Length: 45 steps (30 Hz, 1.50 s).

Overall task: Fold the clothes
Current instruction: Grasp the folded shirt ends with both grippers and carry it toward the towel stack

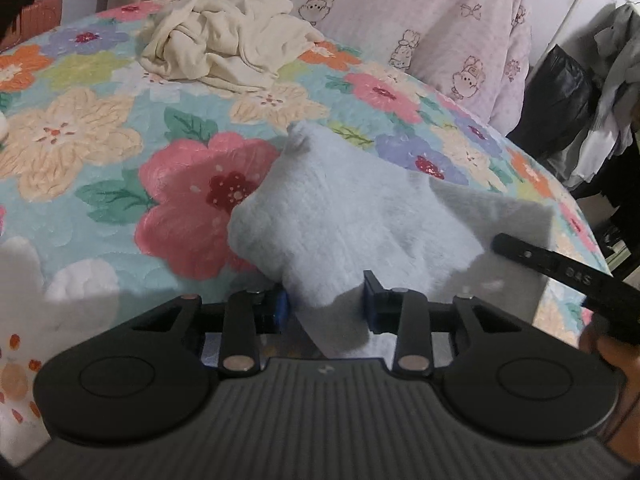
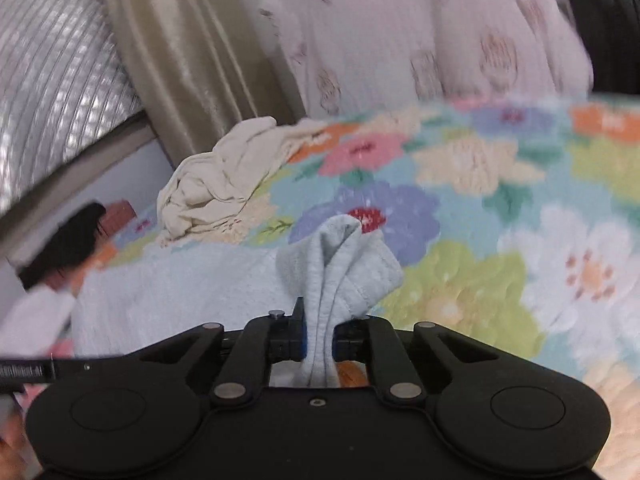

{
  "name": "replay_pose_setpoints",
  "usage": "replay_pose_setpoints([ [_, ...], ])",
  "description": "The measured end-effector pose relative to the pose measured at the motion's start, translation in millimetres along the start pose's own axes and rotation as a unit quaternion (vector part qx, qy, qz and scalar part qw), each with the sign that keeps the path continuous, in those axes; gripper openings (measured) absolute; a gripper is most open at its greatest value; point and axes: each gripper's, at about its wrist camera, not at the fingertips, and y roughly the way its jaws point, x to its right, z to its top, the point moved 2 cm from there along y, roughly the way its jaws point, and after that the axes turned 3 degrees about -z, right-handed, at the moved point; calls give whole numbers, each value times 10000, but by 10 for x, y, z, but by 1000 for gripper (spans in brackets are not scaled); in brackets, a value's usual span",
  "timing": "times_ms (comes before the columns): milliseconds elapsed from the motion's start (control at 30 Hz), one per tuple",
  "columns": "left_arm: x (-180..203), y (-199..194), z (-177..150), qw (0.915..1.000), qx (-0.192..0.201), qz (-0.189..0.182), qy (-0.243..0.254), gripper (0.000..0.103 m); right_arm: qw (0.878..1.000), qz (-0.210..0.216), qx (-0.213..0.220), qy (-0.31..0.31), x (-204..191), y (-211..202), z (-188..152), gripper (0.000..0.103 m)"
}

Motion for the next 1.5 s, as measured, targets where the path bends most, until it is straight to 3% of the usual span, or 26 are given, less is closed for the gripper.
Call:
replay_pose_setpoints([
  [167, -184, 186, 19, 9985, -239, -151, -458, 45, 9999, -92, -77, 77, 60, 3, 5, 12],
  [233, -242, 291, 24, 9978, -349, -274, -502, 58, 9998, -84, -109, 106, 70, 22, 5, 12],
  [267, -265, 338, 25, 9972, -372, -343, -549, 58, 9997, -71, -141, 161, 75, 36, -3, 13],
  [300, -288, 370, 29, 9966, -363, -408, -615, 58, 9994, -16, -169, 290, 96, 43, -17, 16],
  [333, -295, 380, 37, 9966, -321, -439, -624, 44, 9984, 123, -172, 528, 141, 49, -35, 20],
  [367, -264, 367, 44, 9974, -256, -419, -521, 38, 9956, 337, -136, 868, 208, 56, -55, 24],
  [433, -126, 312, 58, 9995, -119, -294, -95, 31, 9887, 603, -126, 1369, 309, 78, -103, 27],
  [467, -40, 283, 59, 9997, -40, -196, 165, 30, 9880, 561, -166, 1430, 333, 101, -123, 22],
  [533, 132, 234, 52, 9983, 117, 27, 575, 27, 9922, 336, -185, 1186, 313, 118, -144, 13],
  [667, 232, 122, 89, 9971, 329, 102, 674, 25, 9980, 241, 35, 588, 90, -29, -90, 12],
  [767, 286, -2, 111, 9941, 487, 212, 950, 25, 9984, 414, 174, 343, -85, -181, -21, 12],
  [967, 162, -345, 127, 9944, 704, 357, 700, 25, 9979, 563, 277, -147, -435, -337, 81, 12],
  [1200, -89, -987, 147, 9846, 1307, 974, 634, 25, 9906, 1225, 334, -516, -935, -391, 151, 12],
  [1333, -333, -1368, 135, 9793, 1562, 1257, 289, 25, 9801, 1820, 259, -747, -1307, -407, 266, 12],
  [1500, -606, -1795, 205, 9669, 1839, 1737, 325, 25, 9644, 2280, 107, -1336, -1850, -418, 331, 12],
])
